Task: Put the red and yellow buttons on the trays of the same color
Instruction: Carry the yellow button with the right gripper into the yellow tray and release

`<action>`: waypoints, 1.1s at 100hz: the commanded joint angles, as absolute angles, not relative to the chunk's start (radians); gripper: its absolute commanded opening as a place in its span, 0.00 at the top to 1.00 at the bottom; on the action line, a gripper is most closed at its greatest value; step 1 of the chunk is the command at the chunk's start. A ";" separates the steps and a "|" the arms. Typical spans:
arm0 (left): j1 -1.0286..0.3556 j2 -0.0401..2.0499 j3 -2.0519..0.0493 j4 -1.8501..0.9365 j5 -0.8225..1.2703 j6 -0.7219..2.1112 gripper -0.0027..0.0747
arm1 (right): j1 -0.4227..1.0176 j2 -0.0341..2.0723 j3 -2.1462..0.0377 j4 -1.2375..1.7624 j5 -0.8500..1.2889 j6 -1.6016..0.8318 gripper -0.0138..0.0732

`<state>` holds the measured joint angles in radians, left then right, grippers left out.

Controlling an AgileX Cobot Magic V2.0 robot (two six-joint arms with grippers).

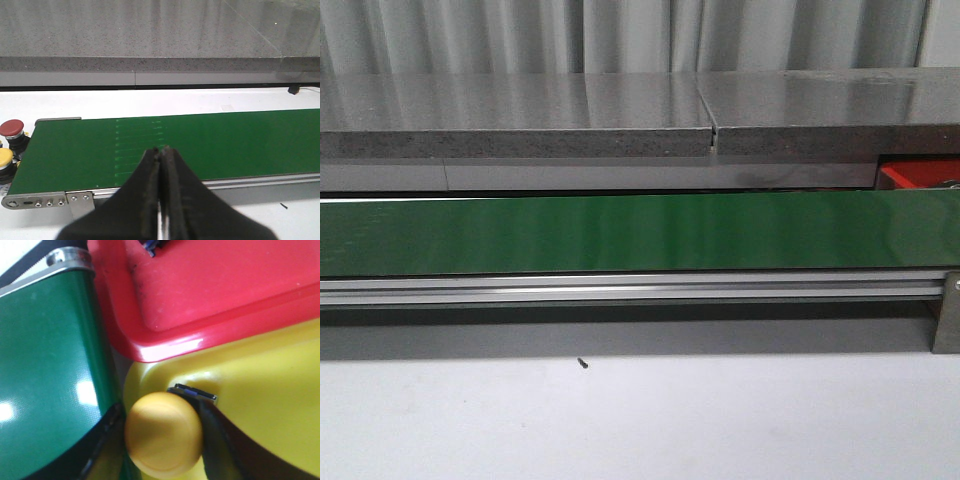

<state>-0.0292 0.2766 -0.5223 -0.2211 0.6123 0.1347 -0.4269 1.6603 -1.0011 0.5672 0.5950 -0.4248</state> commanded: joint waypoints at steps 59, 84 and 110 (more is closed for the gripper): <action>-0.039 0.286 -0.547 -0.239 0.539 0.135 0.99 | -0.416 1.549 -1.026 0.552 0.541 -0.488 0.17; -0.039 0.286 -0.547 -0.239 0.539 0.135 0.99 | -0.303 1.431 -1.026 0.455 0.531 -0.493 0.57; -0.039 0.286 -0.547 -0.239 0.539 0.135 0.99 | -0.201 1.312 -1.014 0.408 0.530 -0.493 0.97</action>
<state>-0.0292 0.2766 -0.5223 -0.2211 0.6123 0.1347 -0.2218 1.3891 -0.9991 0.4144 0.5656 -0.4825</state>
